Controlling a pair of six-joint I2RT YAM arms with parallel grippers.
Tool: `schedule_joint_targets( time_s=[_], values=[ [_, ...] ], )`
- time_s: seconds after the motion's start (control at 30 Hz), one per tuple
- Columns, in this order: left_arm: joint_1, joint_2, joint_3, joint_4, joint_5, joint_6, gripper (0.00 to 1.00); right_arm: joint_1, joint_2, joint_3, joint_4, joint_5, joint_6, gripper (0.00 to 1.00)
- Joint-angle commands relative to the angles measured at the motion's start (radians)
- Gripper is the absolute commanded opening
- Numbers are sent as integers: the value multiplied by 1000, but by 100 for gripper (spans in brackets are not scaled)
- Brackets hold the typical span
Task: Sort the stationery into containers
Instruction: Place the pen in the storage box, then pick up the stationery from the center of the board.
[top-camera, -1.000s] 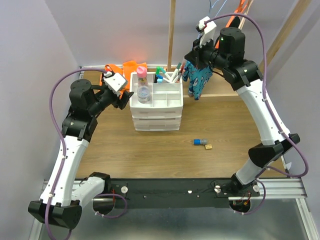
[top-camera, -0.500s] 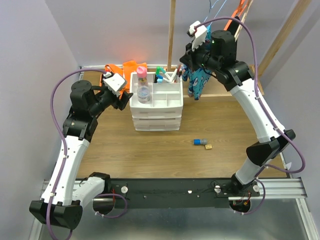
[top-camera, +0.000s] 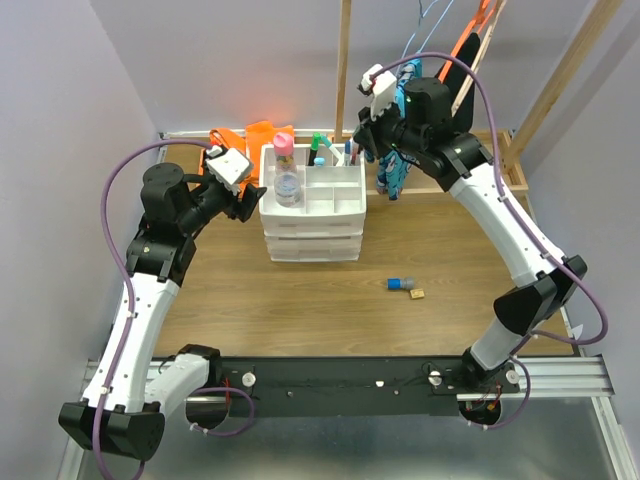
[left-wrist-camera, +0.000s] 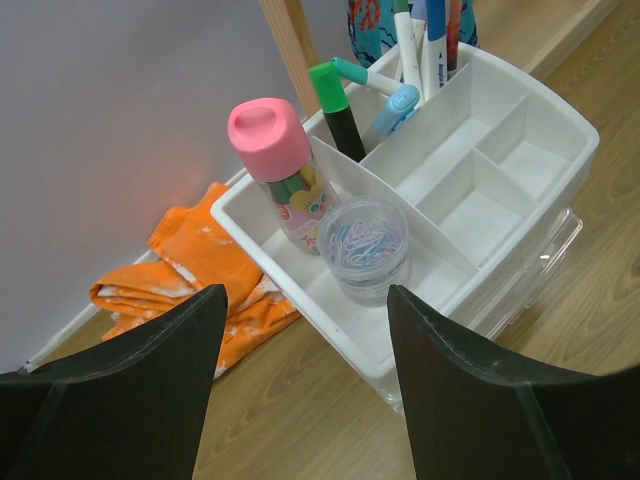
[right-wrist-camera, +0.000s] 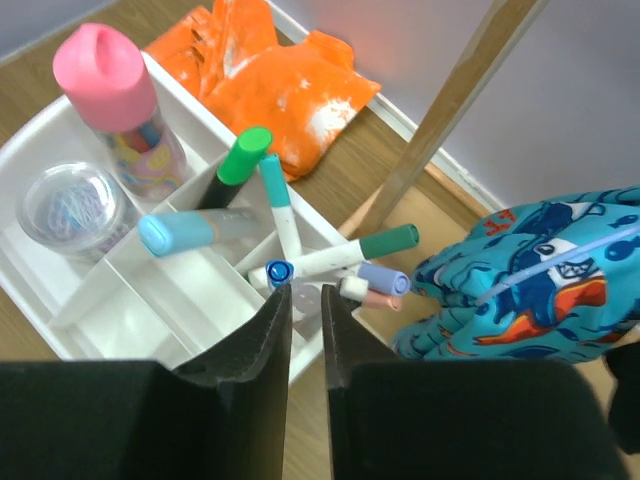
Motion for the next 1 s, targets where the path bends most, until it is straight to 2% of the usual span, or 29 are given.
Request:
schedule_joint_targets(
  time_s=[0.0,0.07,0.1,0.33,0.47,0.6,0.7,0.87,0.97],
  values=[
    [6,-17,-3,25,16,-18,74,7,-69,-27,-25,50,5,34],
    [6,-17,0,23,19,-21,74,7,-111,-42,-30,82,9,44],
    [6,-17,6,22,21,-20,74,7,-130,-50,-36,96,6,45],
    [7,-14,25,6,15,-12,74,7,-371,-274,-17,145,-63,50],
    [9,-6,34,5,22,-14,74,9,-492,-447,-77,62,-177,50],
    [7,2,48,3,30,-18,74,9,-514,-548,-333,-62,-354,52],
    [7,5,51,-6,35,-12,74,9,-504,-637,-433,-94,-470,57],
    [7,3,45,-37,70,0,74,9,-529,-827,-407,-120,-578,58],
    [7,6,46,-47,61,5,74,7,-489,-857,-392,-131,-629,57]
  ],
)
